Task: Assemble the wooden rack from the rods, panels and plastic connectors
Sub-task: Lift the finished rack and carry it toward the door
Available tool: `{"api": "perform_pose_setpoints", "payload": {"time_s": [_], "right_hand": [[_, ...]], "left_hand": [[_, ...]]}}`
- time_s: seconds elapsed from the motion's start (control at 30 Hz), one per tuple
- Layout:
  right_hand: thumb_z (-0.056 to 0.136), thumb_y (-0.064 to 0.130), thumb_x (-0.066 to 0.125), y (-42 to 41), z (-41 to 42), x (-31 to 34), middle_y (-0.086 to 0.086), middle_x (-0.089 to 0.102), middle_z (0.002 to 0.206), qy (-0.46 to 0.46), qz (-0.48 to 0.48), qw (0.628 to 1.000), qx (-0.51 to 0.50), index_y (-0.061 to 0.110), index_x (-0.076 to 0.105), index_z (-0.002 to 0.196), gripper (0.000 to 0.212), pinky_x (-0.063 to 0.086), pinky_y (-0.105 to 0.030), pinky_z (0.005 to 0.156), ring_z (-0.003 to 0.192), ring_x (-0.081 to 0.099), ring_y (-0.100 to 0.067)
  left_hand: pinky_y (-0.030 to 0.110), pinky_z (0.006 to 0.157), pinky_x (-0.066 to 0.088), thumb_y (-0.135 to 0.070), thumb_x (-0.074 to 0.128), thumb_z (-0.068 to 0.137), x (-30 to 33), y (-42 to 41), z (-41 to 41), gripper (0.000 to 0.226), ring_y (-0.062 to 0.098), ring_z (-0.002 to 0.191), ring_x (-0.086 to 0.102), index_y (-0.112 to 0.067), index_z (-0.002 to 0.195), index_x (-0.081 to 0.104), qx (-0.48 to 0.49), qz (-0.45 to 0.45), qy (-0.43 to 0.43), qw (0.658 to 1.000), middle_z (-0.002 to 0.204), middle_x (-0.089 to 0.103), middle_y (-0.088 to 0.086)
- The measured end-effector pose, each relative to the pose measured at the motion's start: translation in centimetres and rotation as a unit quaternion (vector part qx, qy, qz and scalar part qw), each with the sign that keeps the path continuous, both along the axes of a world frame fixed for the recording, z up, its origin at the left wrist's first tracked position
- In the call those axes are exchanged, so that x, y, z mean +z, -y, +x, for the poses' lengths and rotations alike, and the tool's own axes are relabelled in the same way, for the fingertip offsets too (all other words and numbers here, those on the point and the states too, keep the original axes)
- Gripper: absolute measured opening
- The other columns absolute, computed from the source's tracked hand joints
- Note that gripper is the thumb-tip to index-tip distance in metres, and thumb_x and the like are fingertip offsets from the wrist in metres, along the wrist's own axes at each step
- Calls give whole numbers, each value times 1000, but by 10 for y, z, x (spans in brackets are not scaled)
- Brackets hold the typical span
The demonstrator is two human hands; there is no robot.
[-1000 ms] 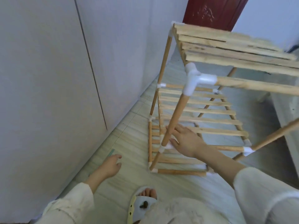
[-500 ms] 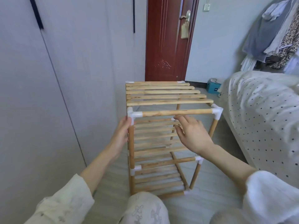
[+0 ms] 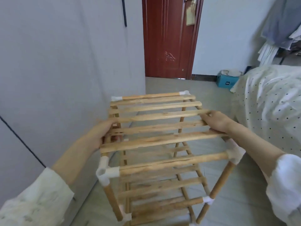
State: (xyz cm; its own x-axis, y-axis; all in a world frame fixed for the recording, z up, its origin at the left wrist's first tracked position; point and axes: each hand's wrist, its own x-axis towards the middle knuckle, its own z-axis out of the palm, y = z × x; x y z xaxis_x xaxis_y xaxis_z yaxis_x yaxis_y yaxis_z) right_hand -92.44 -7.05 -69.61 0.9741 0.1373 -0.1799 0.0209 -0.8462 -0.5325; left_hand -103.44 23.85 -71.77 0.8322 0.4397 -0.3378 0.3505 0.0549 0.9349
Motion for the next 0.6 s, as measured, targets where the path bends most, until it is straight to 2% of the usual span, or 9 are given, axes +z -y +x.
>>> {"api": "perform_pose_setpoints", "payload": {"time_s": [0.07,0.17,0.27,0.4,0.53,0.6], "right_hand": [[99,35,38,0,4,8,-12,61,94,-94,115,988,-47,8,55,106,33,46,-28,63,74,60,-23],[95,40,47,3,11,22,-9,54,68,-201,159,959,-120,4,54,100,38,43,-24,48,52,50,-18],[92,38,54,7,10,41,-10,49,67,-268,183,933,-157,0,52,106,41,41,-25,45,50,44,-17],[92,36,56,22,15,91,-7,45,64,-321,208,905,-185,1,53,102,36,36,-24,42,49,38,-15],[95,33,53,36,31,165,-8,47,72,-334,214,895,-201,0,54,110,36,35,-24,47,55,36,-15],[95,31,53,43,36,204,-7,45,72,-344,223,889,-203,2,54,106,31,34,-22,46,55,35,-14]], "left_hand": [[20,40,38,-20,50,94,10,2,2,24,15,41,48,-12,72,53,2,-16,-40,999,58,55,6],[22,42,39,-22,51,93,34,2,3,18,17,53,45,-16,76,51,12,-74,-131,989,64,47,4],[21,37,46,-30,52,93,70,9,3,20,17,55,42,-17,79,50,44,-131,-209,968,64,43,6],[23,37,48,-27,54,93,130,17,11,15,17,60,45,-15,84,53,50,-137,-231,962,68,46,7],[33,59,47,-24,56,92,208,20,35,14,18,63,48,-11,88,57,25,-116,-226,967,70,49,8],[33,61,45,-25,55,93,248,27,48,16,18,62,48,-12,84,57,29,-113,-232,966,68,49,6]]}}
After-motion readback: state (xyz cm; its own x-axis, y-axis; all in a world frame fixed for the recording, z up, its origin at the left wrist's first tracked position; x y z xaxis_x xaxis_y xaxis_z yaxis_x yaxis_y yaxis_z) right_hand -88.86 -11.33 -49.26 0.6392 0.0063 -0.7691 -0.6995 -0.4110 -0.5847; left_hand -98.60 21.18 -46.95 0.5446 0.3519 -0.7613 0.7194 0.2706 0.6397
